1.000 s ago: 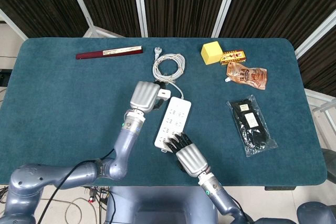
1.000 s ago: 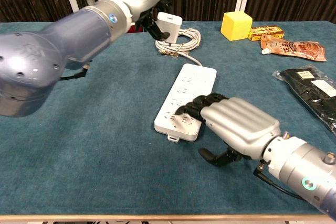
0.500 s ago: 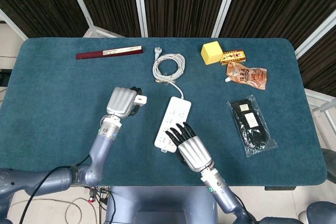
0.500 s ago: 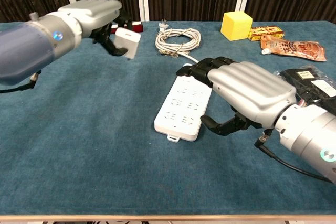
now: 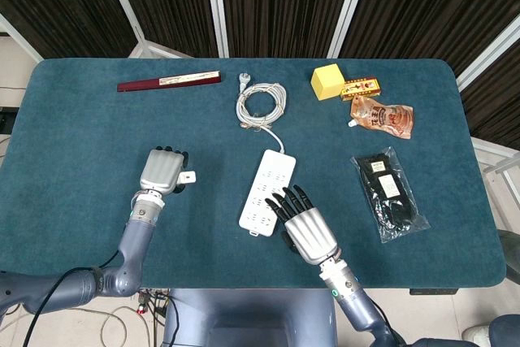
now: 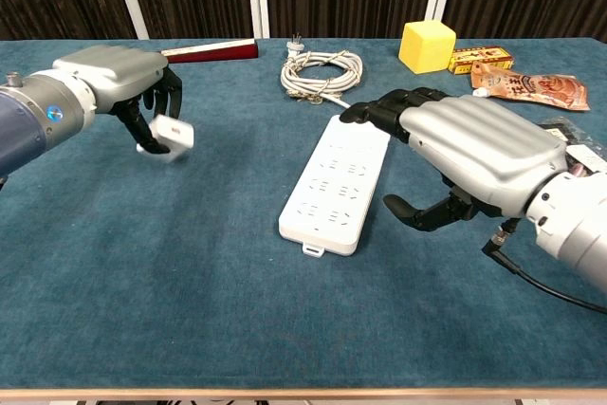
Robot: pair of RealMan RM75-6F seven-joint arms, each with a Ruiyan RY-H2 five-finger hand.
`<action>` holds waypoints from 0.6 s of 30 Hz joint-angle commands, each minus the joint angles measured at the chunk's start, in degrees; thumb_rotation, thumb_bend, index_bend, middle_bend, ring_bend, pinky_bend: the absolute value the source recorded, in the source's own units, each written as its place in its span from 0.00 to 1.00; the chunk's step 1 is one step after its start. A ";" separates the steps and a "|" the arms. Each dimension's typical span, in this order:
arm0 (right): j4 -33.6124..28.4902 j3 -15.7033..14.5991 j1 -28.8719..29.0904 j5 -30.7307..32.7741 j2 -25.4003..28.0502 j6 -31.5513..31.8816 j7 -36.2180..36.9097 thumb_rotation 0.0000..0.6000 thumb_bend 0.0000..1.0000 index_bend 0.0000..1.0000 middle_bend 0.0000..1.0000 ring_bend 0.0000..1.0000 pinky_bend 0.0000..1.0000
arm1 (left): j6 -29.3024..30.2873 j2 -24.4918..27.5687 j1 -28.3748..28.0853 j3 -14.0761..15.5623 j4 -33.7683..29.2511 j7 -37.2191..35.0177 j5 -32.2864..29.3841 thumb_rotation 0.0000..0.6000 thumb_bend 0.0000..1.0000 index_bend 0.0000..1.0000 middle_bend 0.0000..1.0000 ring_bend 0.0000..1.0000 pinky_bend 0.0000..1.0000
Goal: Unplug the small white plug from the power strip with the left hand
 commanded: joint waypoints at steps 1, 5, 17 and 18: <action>0.29 0.13 -0.12 0.36 0.28 0.05 -0.04 1.00 0.50 0.12 0.15 0.09 0.10 | 0.45 0.05 0.41 -0.51 -0.07 -0.51 -0.28 1.00 0.04 0.27 0.29 0.23 0.26; 0.60 0.58 -0.38 0.76 1.11 0.57 0.26 1.00 0.50 0.10 0.15 0.09 0.10 | 1.36 0.30 1.10 -1.54 -0.49 -2.29 0.09 1.00 0.04 0.20 0.22 0.18 0.22; 0.38 2.08 -4.57 2.15 8.75 6.49 4.86 1.00 0.50 0.00 0.05 0.01 0.07 | 9.23 6.83 8.67 1.59 -10.58 -11.40 10.25 1.00 0.03 0.17 0.16 0.12 0.17; 0.39 1.98 -5.20 2.09 9.72 7.19 5.76 1.00 0.50 0.00 0.04 0.01 0.06 | 10.47 7.66 9.82 2.47 -11.73 -12.45 11.84 1.00 0.03 0.17 0.15 0.11 0.16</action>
